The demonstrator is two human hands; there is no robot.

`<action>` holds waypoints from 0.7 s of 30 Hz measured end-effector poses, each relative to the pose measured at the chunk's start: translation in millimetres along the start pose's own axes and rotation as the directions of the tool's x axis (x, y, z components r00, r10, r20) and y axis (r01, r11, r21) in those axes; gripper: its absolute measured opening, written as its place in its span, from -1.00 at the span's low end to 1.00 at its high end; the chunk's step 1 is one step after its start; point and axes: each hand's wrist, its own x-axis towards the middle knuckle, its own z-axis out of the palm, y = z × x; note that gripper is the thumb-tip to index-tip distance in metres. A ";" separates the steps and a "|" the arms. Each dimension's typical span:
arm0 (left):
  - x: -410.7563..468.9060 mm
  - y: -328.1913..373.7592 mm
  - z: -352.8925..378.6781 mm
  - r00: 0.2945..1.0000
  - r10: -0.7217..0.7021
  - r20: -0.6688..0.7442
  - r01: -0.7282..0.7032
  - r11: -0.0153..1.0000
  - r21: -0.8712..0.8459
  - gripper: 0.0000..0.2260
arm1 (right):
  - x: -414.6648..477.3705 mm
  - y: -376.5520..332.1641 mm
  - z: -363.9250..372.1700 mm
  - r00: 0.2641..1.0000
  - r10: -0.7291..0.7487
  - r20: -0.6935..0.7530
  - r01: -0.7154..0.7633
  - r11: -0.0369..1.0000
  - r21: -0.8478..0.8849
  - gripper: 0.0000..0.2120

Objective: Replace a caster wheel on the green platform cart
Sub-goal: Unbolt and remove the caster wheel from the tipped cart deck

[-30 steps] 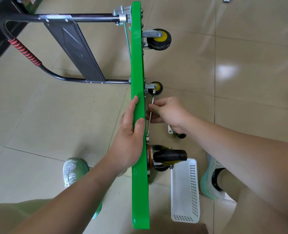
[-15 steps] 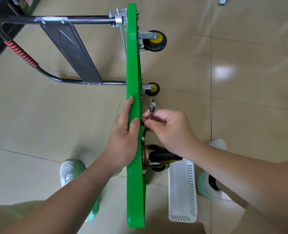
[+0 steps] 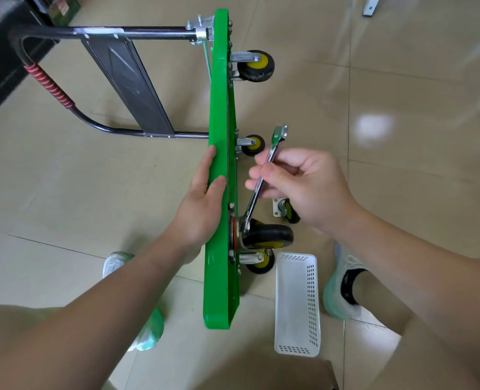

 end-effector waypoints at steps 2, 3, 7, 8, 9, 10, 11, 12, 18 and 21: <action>-2.9 1.9 -0.3 1.000 -0.015 0.013 0.015 0.999 -0.034 -0.53 | -6.4 3.0 6.6 0.999 0.026 0.039 -0.025 1.000 -0.015 -0.85; -5.2 3.3 -0.6 1.000 -0.021 0.018 0.022 0.999 -0.049 -0.53 | -8.3 4.6 9.5 0.998 0.030 0.048 -0.029 0.999 -0.024 -0.85; -15.0 1.1 -1.3 0.999 -0.037 0.013 0.038 0.997 -0.074 -0.51 | -11.1 7.7 19.4 0.998 0.036 0.050 -0.033 0.998 -0.055 -0.85; -17.7 0.1 -1.4 0.999 -0.036 0.015 0.037 0.996 -0.075 -0.52 | -12.0 8.6 21.9 0.998 0.037 0.052 -0.033 0.997 -0.071 -0.85; -20.4 -1.1 -1.7 0.999 -0.037 0.019 0.038 0.996 -0.079 -0.52 | -13.4 9.2 24.2 0.998 0.039 0.055 -0.034 0.995 -0.093 -0.85; -22.4 -3.1 -2.2 0.999 -0.040 0.023 0.042 0.996 -0.083 -0.52 | -14.5 10.6 26.3 0.998 0.039 0.058 -0.032 0.993 -0.116 -0.85; -24.6 -5.1 -2.9 0.999 -0.043 0.029 0.046 0.995 -0.087 -0.53 | -16.4 11.4 28.1 0.997 0.040 0.061 -0.031 0.991 -0.132 -0.85; -26.6 -7.1 -3.3 0.998 -0.045 0.039 0.049 0.994 -0.095 -0.53 | -18.4 12.0 29.7 0.997 0.041 0.063 -0.031 0.989 -0.142 -0.85; -32.7 -11.3 -4.2 0.998 -0.033 0.052 0.039 0.992 -0.120 -0.55 | -30.5 15.4 33.1 0.993 0.061 0.101 -0.038 0.976 -0.216 -0.88; -33.9 -9.3 -3.2 0.998 -0.038 0.046 0.042 0.994 -0.102 -0.55 | -32.5 11.9 32.8 0.990 0.060 0.129 -0.024 0.964 -0.264 -0.88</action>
